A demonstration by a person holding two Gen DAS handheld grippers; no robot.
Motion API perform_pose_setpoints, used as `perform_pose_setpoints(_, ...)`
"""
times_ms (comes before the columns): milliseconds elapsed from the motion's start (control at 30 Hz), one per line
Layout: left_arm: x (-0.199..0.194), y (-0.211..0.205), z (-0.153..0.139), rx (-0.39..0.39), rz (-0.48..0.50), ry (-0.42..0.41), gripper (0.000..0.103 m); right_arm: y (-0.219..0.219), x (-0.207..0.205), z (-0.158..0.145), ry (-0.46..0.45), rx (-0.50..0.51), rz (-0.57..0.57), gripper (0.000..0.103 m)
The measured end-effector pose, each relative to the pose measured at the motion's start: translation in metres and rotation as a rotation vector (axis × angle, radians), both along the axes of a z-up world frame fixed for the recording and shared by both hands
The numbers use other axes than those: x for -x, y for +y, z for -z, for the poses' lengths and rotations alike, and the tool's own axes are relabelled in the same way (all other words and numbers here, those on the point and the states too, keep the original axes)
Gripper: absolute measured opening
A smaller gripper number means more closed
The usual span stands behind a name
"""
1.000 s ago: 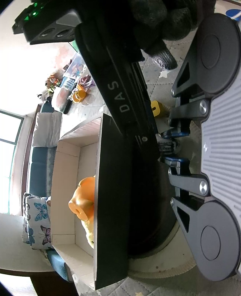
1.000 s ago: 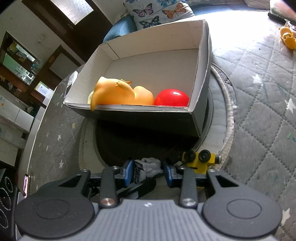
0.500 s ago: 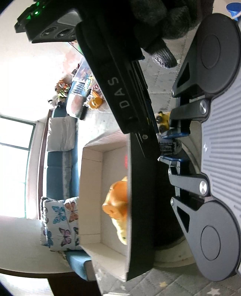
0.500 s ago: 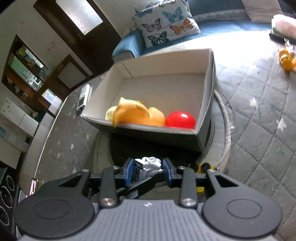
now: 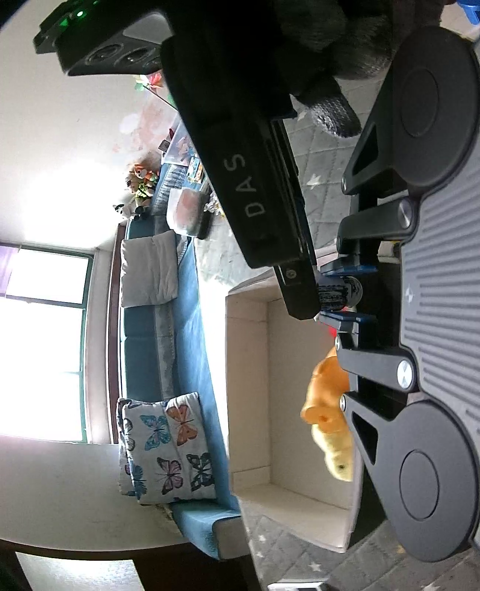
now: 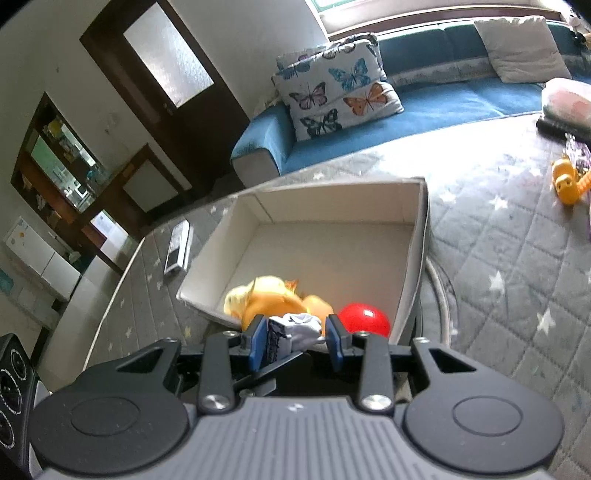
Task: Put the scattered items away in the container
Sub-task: 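Lift the white toy into the box and open the right gripper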
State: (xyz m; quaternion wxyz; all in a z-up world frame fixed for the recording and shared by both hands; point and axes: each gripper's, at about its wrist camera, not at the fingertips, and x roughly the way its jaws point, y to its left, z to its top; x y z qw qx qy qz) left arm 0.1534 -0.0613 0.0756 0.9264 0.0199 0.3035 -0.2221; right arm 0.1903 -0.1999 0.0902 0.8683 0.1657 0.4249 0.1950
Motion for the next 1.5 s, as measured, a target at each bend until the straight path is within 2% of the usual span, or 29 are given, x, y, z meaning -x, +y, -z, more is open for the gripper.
perform_pose_setpoints(167, -0.017, -0.003, -0.005, -0.009, -0.001, -0.011, 0.022, -0.003, -0.014, -0.003, -0.021, -0.014, 0.014, 0.034)
perform_pose_setpoints(667, -0.05, -0.001, 0.013, -0.009, 0.0, 0.032, 0.022, -0.006, -0.045, 0.018, 0.017, -0.026, 0.036, 0.034)
perform_pose_setpoints(1300, -0.05, 0.002, 0.028, -0.021, -0.007, 0.063, 0.023, -0.008, -0.05, 0.026, 0.034, -0.03, 0.053, 0.035)
perform_pose_setpoints(1500, -0.049, 0.002, 0.029, -0.029, -0.02, 0.061, 0.029, -0.009, -0.048, 0.025, 0.035, -0.027, 0.054, 0.035)
